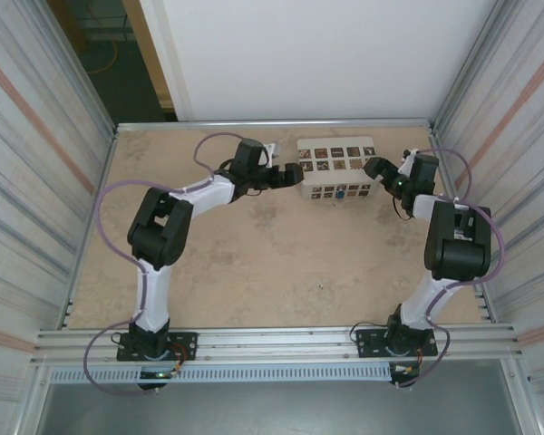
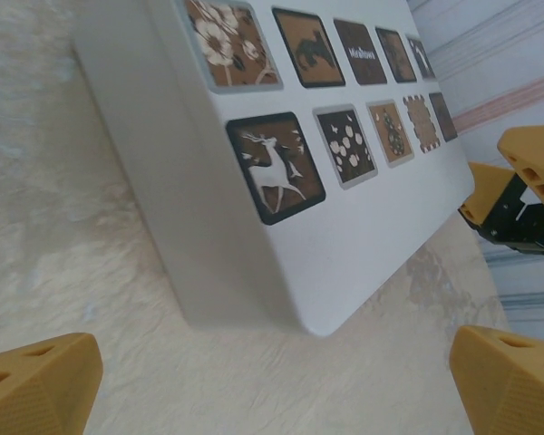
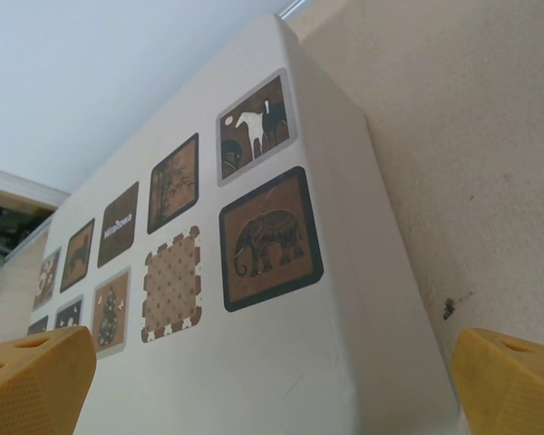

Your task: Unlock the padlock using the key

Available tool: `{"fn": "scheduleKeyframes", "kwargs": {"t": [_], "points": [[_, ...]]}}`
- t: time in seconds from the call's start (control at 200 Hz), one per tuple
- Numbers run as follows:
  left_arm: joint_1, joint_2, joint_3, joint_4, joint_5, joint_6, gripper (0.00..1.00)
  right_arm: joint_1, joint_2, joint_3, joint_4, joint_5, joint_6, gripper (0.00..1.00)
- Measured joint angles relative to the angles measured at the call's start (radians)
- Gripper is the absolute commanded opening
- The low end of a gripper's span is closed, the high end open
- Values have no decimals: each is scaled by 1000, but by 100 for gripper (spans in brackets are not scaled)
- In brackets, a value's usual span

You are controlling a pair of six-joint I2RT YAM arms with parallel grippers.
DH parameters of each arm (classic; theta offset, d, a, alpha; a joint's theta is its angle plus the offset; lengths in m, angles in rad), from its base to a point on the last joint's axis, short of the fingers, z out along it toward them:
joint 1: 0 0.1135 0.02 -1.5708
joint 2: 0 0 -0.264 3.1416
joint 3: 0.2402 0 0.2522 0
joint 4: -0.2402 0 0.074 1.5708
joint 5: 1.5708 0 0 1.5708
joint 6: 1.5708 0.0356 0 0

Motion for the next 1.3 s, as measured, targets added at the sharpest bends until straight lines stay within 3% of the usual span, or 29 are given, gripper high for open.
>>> {"fn": "scheduleKeyframes", "kwargs": {"t": [0.446,0.952,1.298], "points": [[-19,179,181,-2,71,-49,99,33,42,54,-12,-53,-11,99],[-22,177,192,-10,37,-32,99,72,42,53,-13,-57,-39,99],[-2,117,105,-1,1,-16,99,126,31,45,-21,-49,-46,99]]}}
